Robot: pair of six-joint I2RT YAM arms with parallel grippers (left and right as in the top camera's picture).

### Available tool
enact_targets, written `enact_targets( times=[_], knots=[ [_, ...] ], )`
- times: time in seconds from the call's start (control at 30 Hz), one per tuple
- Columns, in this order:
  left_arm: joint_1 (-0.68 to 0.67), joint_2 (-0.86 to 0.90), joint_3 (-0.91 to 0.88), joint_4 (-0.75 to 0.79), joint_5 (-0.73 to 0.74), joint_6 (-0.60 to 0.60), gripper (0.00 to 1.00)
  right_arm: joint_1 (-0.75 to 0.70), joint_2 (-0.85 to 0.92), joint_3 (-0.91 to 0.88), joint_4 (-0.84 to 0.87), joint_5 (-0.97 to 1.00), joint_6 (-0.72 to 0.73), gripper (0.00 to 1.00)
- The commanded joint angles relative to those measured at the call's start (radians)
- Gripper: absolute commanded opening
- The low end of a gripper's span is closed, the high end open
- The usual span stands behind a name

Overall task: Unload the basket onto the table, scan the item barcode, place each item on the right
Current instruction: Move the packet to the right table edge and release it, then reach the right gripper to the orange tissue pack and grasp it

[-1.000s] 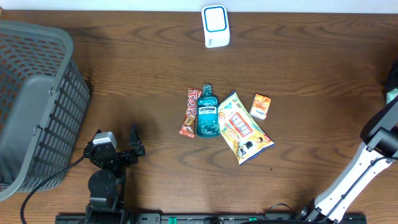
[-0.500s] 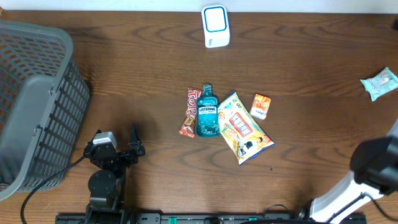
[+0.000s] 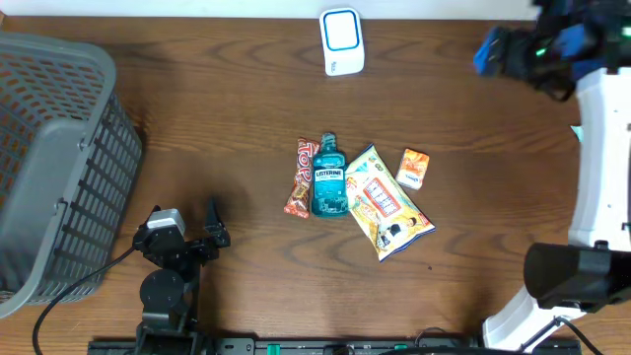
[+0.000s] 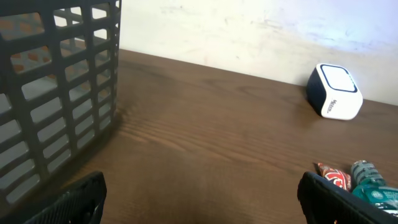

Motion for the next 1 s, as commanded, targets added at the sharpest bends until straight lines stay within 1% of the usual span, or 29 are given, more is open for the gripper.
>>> enact_targets(
  times=[0.0,0.07,0.2,0.3,0.37,0.4,0.43,0.47,0.57,0.63,0.7,0.77,0.87,0.97],
  knots=[
    [0.005,0.001,-0.019,-0.037,-0.020,-0.008,0.98,0.060,0.026,-0.078,-0.052,-0.046,-0.008,0.86],
    [0.004,0.001,-0.019,-0.037,-0.020,-0.009,0.98,0.095,0.026,-0.142,-0.067,-0.037,0.019,0.80],
    [0.004,0.001,-0.019,-0.037,-0.020,-0.009,0.98,0.154,0.026,-0.306,-0.013,0.023,0.080,0.79],
    [0.004,0.001,-0.019,-0.037,-0.020,-0.008,0.98,0.185,0.026,-0.439,0.077,0.019,0.162,0.75],
    [0.004,0.001,-0.019,-0.037,-0.020,-0.009,0.97,0.208,0.026,-0.527,0.159,0.019,0.248,0.69],
    [0.004,0.001,-0.019,-0.037,-0.020,-0.008,0.98,0.219,0.026,-0.562,0.200,0.019,0.275,0.63],
    [0.004,0.001,-0.019,-0.037,-0.020,-0.008,0.98,0.232,0.026,-0.593,0.242,0.019,0.292,0.59],
    [0.004,0.001,-0.019,-0.037,-0.020,-0.009,0.98,0.245,0.026,-0.618,0.285,0.019,0.295,0.58],
    [0.004,0.001,-0.019,-0.037,-0.020,-0.009,0.98,0.293,0.026,-0.681,0.433,0.034,0.295,0.58],
    [0.005,0.001,-0.019,-0.037,-0.020,-0.008,0.98,0.330,0.026,-0.718,0.526,0.092,0.295,0.61],
    [0.004,0.001,-0.019,-0.037,-0.020,-0.008,0.98,0.366,0.026,-0.751,0.589,0.178,0.296,0.62],
    [0.004,0.001,-0.019,-0.037,-0.020,-0.008,0.98,0.404,0.029,-0.779,0.628,0.285,0.308,0.62],
    [0.004,0.001,-0.019,-0.037,-0.020,-0.008,0.98,0.441,0.033,-0.790,0.630,0.421,0.349,0.60],
    [0.004,0.001,-0.019,-0.037,-0.020,-0.008,0.98,0.458,0.033,-0.790,0.633,0.435,0.352,0.61]
  ],
)
